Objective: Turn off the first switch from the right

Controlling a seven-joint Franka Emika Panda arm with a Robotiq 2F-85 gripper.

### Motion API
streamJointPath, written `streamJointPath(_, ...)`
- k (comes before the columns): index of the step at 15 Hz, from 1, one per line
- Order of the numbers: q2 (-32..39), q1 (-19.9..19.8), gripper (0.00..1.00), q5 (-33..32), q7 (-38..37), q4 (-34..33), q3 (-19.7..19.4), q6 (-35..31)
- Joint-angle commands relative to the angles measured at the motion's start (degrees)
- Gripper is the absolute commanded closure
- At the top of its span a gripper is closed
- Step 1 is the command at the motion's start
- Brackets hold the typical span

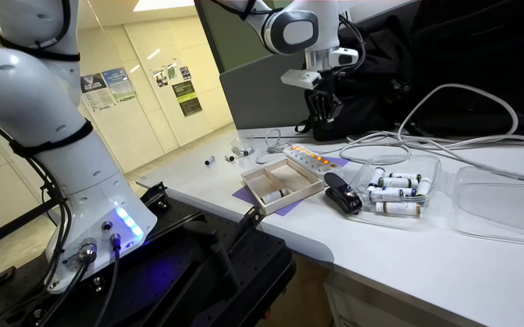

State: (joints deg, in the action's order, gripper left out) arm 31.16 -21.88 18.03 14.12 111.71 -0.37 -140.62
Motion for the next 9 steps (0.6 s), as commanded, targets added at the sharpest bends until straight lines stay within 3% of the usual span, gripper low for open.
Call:
streamJointPath(1, -1.8, 2.0, 0.54, -2.6, -4.3, -4.6, -2.9, 13.9)
streamJointPath(4, -2.2, 3.8, 0.34, -7.4, -7.2, -8.6, -6.4, 25.6)
streamJointPath(5, -2.2, 3.0, 0.52, -4.1, -3.5, -5.9, -5.0, 20.1)
streamJointPath(7, -2.2, 3.3, 0.37, -5.6, -4.2, -7.5, -6.2, 23.9)
streamJointPath(9, -2.2, 3.4, 0.34, -5.7, -4.3, -7.6, -6.4, 24.2)
